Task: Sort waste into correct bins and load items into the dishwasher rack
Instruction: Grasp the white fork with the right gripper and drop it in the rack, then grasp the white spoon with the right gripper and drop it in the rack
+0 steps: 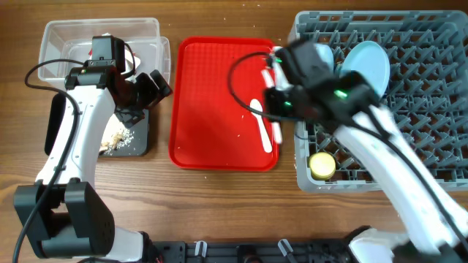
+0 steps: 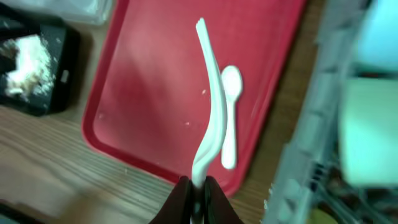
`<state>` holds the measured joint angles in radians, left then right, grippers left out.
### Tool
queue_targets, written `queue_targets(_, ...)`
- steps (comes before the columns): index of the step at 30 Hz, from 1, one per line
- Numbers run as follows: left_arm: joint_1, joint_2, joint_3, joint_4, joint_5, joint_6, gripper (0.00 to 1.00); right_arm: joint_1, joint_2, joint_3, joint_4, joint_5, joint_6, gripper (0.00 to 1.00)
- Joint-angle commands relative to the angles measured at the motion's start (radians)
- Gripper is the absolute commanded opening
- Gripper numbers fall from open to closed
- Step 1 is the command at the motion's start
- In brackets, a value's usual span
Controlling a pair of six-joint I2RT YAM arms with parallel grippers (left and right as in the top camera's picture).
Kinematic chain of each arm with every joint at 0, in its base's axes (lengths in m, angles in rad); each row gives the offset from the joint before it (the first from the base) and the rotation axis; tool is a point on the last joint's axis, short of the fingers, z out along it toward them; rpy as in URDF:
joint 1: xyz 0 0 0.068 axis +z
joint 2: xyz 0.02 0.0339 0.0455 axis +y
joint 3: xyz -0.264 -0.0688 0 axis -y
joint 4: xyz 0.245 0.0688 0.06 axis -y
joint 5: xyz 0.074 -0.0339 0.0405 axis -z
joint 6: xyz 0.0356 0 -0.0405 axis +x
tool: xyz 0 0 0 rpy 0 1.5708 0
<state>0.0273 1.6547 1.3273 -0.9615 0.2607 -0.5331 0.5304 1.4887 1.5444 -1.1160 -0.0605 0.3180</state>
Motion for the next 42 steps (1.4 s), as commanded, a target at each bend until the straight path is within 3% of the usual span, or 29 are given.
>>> queue_targets(1,0.005,-0.012,0.01,0.0,0.008,0.001,1.0,-0.051,-0.157,0.0,-0.131,0.112,0.101,0.04)
queue_targets(5,0.005,-0.012,0.01,0.0,0.008,0.001,1.0,-0.235,-0.326,0.0,-0.306,0.364,0.369,0.04)
queue_targets(9,0.005,-0.012,0.01,0.0,0.008,0.001,1.0,-0.416,-0.395,-0.115,-0.323,0.538,0.65,0.04)
queue_targets(10,0.005,-0.012,0.01,-0.001,0.008,0.001,1.0,-0.436,-0.4,-0.182,-0.285,0.547,0.684,0.04)
queue_targets(11,0.005,-0.012,0.01,0.0,0.008,0.001,1.0,-0.443,-0.393,-0.352,-0.118,0.532,0.692,0.04)
queue_targets(15,0.005,-0.012,0.01,0.0,0.008,0.001,1.0,-0.443,-0.305,-0.618,0.21,0.424,0.686,0.04)
queue_targets(17,0.005,-0.012,0.01,0.0,0.008,0.001,1.0,-0.443,-0.236,-0.637,0.231,0.402,0.686,0.05)
queue_targets(18,0.005,-0.012,0.01,0.0,0.008,0.001,1.0,-0.443,-0.221,-0.637,0.23,0.399,0.684,0.11)
queue_targets(19,0.005,-0.012,0.01,0.0,0.008,0.001,1.0,-0.443,-0.219,-0.637,0.23,0.399,0.676,0.24)
queue_targets(21,0.005,-0.012,0.01,0.0,0.008,0.001,1.0,-0.443,-0.241,-0.613,0.229,0.364,0.573,0.4)
queue_targets(24,0.005,-0.012,0.01,0.0,0.008,0.001,1.0,-0.443,-0.33,-0.519,0.227,0.207,0.321,0.56)
queue_targets(26,0.005,-0.012,0.01,-0.001,0.008,0.001,1.0,-0.433,-0.353,-0.442,0.241,0.011,0.14,0.6)
queue_targets(28,0.005,-0.012,0.01,0.0,0.008,0.001,1.0,-0.378,-0.341,-0.384,0.219,-0.057,0.054,0.64)
queue_targets(33,0.005,-0.012,0.01,0.0,0.008,0.001,1.0,-0.009,-0.126,-0.272,0.232,0.108,-0.004,0.65)
queue_targets(34,0.005,-0.012,0.01,0.0,0.008,0.001,1.0,0.049,0.005,-0.231,0.234,0.132,-0.031,0.65)
queue_targets(42,0.005,-0.012,0.01,0.0,0.008,0.001,1.0,0.061,0.491,-0.183,0.343,0.12,-0.14,0.56)
